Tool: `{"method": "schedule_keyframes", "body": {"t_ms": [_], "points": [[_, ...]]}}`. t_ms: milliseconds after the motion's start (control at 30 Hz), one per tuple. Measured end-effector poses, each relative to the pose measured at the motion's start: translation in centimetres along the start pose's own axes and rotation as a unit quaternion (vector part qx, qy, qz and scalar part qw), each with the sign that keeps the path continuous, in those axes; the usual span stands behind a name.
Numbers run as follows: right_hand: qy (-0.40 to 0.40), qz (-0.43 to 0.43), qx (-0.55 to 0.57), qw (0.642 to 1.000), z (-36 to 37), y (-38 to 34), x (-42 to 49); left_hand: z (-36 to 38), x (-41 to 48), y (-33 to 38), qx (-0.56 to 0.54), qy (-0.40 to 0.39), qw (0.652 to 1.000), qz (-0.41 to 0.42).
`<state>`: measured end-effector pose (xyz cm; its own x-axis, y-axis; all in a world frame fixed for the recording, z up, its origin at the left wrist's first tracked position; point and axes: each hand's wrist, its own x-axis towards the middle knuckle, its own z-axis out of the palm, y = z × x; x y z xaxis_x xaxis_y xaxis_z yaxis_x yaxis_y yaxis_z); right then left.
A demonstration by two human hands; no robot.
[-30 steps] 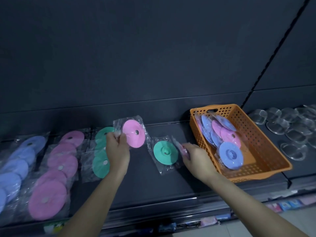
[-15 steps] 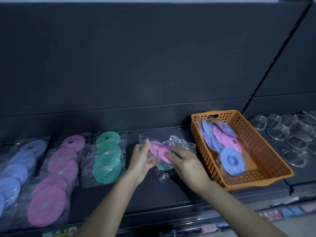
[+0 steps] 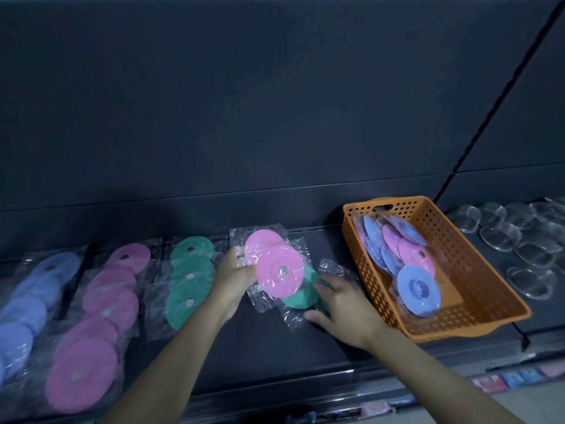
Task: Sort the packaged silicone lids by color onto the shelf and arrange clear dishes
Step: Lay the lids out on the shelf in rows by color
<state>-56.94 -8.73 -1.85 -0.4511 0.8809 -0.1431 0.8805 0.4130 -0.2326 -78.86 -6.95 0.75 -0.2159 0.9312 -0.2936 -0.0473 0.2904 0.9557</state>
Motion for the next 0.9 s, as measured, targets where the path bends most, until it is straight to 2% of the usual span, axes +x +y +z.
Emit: {"method": "schedule_keyframes", "body": {"t_ms": [167,400,533,700,900], "points": [[-0.090,-0.008,-0.012,0.996,-0.2,-1.0,1.2,-0.5,1.0,0.6,0.010,0.004,1.000,0.008],[-0.018,-0.047,-0.034,0.998,-0.1,0.9,2.3,-1.4,3.9,0.8,-0.026,0.026,0.999,-0.019],[0.001,0.006,0.023,1.000,0.2,0.1,3.1,-1.6,4.7,0.8,-0.065,-0.009,0.997,-0.031],[-0.079,-0.026,-0.005,0.996,1.3,-1.0,3.8,-2.3,5.5,0.4,-0.101,-0.071,0.992,-0.032],[-0.066,-0.099,0.081,0.990,1.5,1.1,2.4,-2.5,6.4,-0.3,-0.101,-0.072,0.990,-0.068]]}}
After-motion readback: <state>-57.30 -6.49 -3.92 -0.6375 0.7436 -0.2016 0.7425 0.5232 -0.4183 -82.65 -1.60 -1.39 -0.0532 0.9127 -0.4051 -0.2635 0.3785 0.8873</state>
